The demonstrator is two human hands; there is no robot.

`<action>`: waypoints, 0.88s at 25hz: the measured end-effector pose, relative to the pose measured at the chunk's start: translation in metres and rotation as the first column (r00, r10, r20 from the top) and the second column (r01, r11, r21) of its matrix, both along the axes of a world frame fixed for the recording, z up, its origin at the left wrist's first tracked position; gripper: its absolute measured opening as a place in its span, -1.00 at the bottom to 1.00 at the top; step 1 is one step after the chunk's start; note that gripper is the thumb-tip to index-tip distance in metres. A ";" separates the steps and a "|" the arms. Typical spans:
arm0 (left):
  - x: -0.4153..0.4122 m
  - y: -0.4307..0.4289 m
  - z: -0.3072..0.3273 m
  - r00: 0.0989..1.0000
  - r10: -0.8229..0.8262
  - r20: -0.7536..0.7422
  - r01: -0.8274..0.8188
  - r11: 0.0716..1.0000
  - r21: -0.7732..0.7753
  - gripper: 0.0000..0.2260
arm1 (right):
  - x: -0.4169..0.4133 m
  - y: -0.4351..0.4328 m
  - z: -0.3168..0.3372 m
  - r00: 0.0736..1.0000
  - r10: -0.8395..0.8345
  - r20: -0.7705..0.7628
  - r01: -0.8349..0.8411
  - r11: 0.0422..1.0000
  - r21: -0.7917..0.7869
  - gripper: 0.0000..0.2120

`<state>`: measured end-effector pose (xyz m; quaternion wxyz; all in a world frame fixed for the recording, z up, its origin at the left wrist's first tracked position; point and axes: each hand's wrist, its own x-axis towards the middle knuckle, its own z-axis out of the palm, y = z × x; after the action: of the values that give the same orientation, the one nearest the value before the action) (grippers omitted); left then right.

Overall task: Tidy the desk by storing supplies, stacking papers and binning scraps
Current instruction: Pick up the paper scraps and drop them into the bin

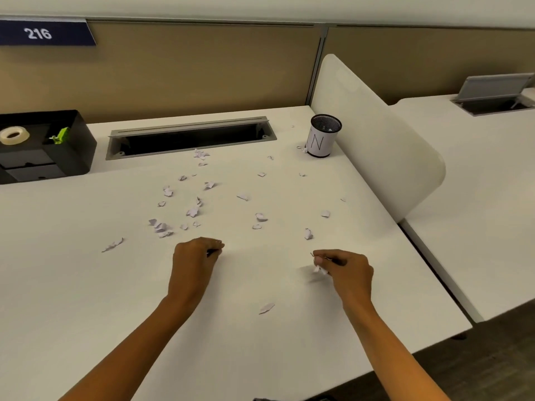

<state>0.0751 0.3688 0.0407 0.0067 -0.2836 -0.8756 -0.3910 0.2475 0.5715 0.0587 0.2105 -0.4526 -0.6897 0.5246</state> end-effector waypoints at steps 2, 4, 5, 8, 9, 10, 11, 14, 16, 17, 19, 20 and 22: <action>0.001 0.038 0.012 0.998 -0.049 0.029 0.048 0.998 0.036 -0.86 | -0.007 0.023 0.004 0.997 -0.074 -0.034 0.074 0.997 -0.003 -0.87; 0.002 0.079 0.020 0.992 -0.126 0.029 0.125 0.991 0.050 -0.86 | -0.015 0.048 0.008 0.987 -0.137 -0.084 0.140 0.990 0.030 -0.86; 0.000 0.100 0.024 0.986 -0.165 0.014 0.164 0.985 0.058 -0.86 | -0.019 0.059 0.010 0.981 -0.156 -0.111 0.162 0.986 0.046 -0.85; -0.018 0.166 0.045 0.972 -0.226 -0.060 0.230 0.969 0.086 -0.87 | -0.029 0.087 0.015 0.965 -0.170 -0.199 0.186 0.980 0.064 -0.84; -0.028 0.192 0.054 0.971 -0.223 -0.089 0.232 0.967 0.101 -0.87 | -0.032 0.097 0.016 0.963 -0.165 -0.213 0.184 0.980 0.072 -0.84; -0.040 0.220 0.065 0.969 -0.215 -0.125 0.229 0.967 0.113 -0.88 | -0.035 0.107 0.016 0.962 -0.158 -0.223 0.179 0.981 0.077 -0.84; -0.052 0.249 0.074 0.965 -0.206 -0.162 0.226 0.967 0.120 -0.88 | -0.037 0.117 0.015 0.962 -0.147 -0.232 0.169 0.982 0.079 -0.85; -0.088 0.329 0.094 0.971 -0.153 -0.183 0.177 0.977 0.121 -0.89 | -0.044 0.143 0.010 0.960 -0.108 -0.259 0.131 0.989 0.074 -0.86; -0.107 0.367 0.096 0.980 -0.115 -0.164 0.132 0.986 0.097 -0.87 | -0.046 0.154 0.007 0.957 -0.085 -0.278 0.112 0.990 0.085 -0.86; -0.114 0.384 0.094 0.982 -0.108 -0.155 0.123 0.988 0.090 -0.87 | -0.048 0.159 0.006 0.955 -0.072 -0.289 0.104 0.990 0.097 -0.86; -0.126 0.408 0.085 0.984 -0.125 -0.128 0.135 0.989 0.066 -0.85 | -0.052 0.168 0.005 0.948 -0.048 -0.316 0.087 0.990 0.111 -0.85; -0.130 0.417 0.079 0.983 -0.145 -0.109 0.150 0.988 0.041 -0.84 | -0.054 0.172 0.003 0.945 -0.037 -0.326 0.079 0.990 0.117 -0.85; -0.136 0.426 0.069 0.981 -0.175 -0.078 0.175 0.985 -0.009 -0.83 | -0.057 0.179 0.000 0.942 -0.015 -0.336 0.059 0.991 0.120 -0.84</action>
<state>-0.0609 0.7950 0.1101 0.0065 -0.3746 -0.8468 -0.3776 0.1906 0.7507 0.0585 0.3629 -0.3556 -0.6678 0.5440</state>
